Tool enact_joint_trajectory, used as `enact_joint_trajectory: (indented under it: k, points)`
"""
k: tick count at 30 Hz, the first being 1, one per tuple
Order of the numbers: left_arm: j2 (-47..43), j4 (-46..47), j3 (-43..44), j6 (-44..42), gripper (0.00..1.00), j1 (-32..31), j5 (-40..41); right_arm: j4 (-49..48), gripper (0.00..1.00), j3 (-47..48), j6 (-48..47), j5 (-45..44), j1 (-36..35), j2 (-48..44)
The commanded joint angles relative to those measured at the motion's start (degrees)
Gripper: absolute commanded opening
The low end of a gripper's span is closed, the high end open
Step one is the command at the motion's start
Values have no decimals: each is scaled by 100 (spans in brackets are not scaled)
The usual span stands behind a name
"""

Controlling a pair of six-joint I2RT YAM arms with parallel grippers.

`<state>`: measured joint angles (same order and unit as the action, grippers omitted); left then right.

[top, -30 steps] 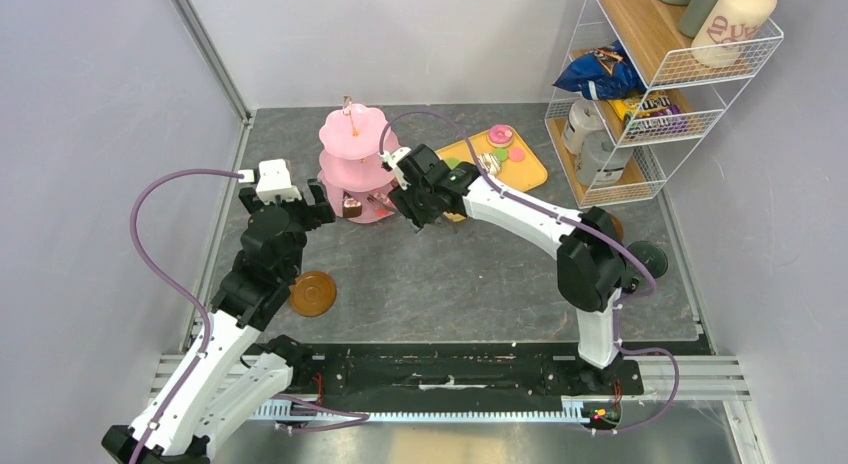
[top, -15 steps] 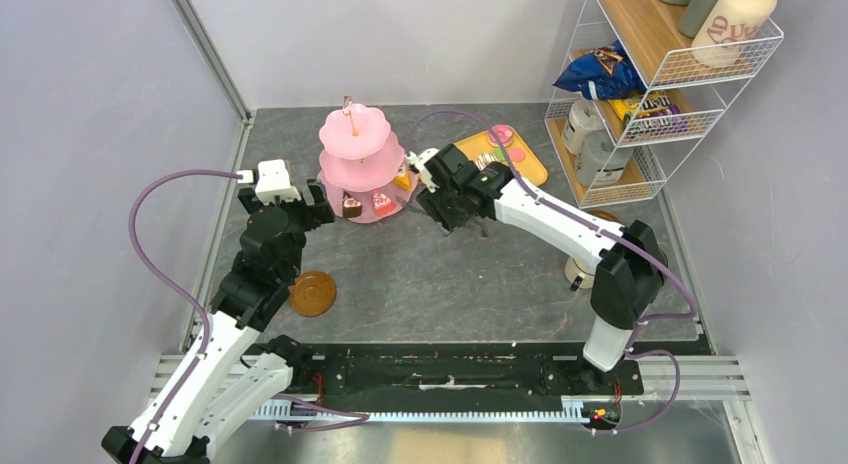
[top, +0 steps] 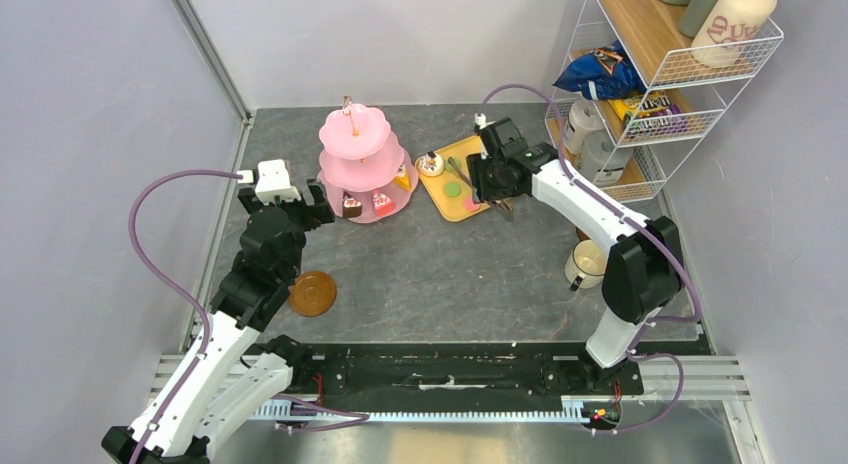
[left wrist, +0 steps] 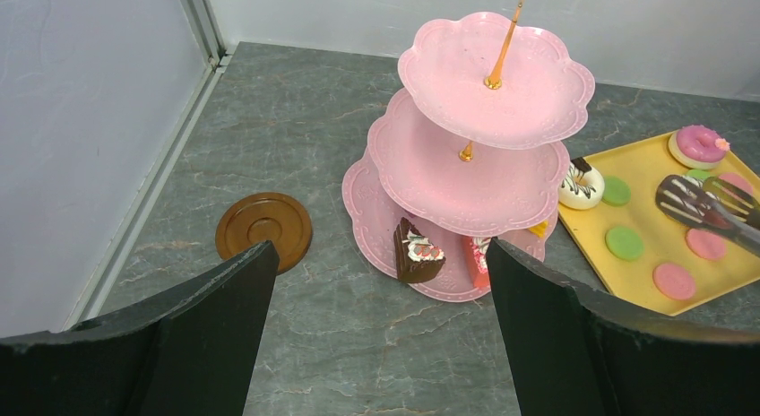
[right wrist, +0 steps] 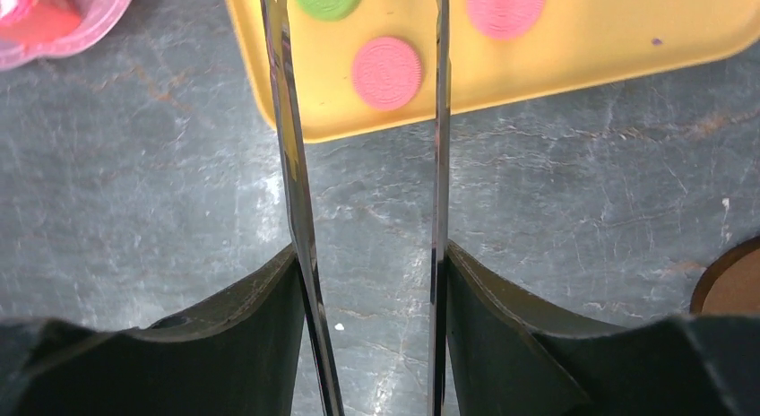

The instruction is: Serve the afternoon tea

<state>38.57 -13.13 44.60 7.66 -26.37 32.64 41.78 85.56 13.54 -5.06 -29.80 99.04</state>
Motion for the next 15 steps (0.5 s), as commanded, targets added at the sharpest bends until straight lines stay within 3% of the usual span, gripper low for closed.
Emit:
enact_joint_trajectory:
  k: [1, 15]
  points:
    - [-68, 233, 14, 157, 94, 22, 5, -474, 61, -319, 829, -226, 510, -324]
    - [-29, 245, 5, 166, 94, 26, -21, -1349, 61, -763, 1482, 797, 1612, -104]
